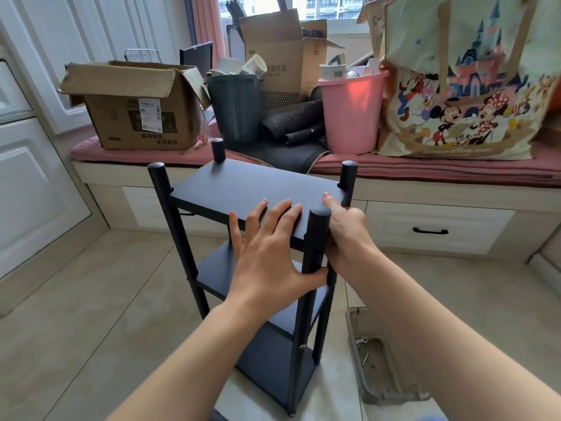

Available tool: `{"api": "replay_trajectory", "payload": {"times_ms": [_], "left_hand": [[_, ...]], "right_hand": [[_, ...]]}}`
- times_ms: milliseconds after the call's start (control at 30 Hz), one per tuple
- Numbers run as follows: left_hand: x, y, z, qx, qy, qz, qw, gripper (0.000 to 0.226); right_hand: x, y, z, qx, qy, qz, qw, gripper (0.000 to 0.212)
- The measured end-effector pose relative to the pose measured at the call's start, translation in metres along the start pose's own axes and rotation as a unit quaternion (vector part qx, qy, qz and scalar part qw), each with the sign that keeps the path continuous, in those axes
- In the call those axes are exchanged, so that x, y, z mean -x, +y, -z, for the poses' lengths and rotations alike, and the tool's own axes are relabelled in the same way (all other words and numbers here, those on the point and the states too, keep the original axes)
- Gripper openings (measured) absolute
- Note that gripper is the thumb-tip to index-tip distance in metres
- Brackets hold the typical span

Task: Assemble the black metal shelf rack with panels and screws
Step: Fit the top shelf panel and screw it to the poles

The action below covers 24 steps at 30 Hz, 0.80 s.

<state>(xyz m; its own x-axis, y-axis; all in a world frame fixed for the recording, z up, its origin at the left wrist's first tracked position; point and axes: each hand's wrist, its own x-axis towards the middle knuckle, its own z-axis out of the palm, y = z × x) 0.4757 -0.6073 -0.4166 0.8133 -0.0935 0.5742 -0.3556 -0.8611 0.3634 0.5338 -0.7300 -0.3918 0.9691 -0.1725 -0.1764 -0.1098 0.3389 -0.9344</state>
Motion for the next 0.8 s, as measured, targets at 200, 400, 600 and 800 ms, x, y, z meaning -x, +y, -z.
{"api": "replay_trajectory", "payload": {"times_ms": [200,400,600,800], "left_hand": [[0.001,-0.004,0.005,0.022,0.0,-0.004,1.0,0.098],[-0.001,-0.011,0.011,0.035,-0.027,-0.015,0.999,0.098],[0.003,-0.015,0.015,0.034,-0.04,-0.023,0.998,0.097],[0.005,-0.023,0.019,0.068,-0.032,-0.009,0.997,0.09]], "right_hand": [[0.002,0.005,-0.005,-0.004,0.014,0.004,1.0,0.037],[0.003,0.003,-0.006,0.024,0.023,0.003,0.999,0.031],[0.011,0.004,-0.009,0.031,0.035,-0.001,0.999,0.031],[0.024,0.005,-0.015,-0.05,-0.01,-0.034,0.998,0.023]]}}
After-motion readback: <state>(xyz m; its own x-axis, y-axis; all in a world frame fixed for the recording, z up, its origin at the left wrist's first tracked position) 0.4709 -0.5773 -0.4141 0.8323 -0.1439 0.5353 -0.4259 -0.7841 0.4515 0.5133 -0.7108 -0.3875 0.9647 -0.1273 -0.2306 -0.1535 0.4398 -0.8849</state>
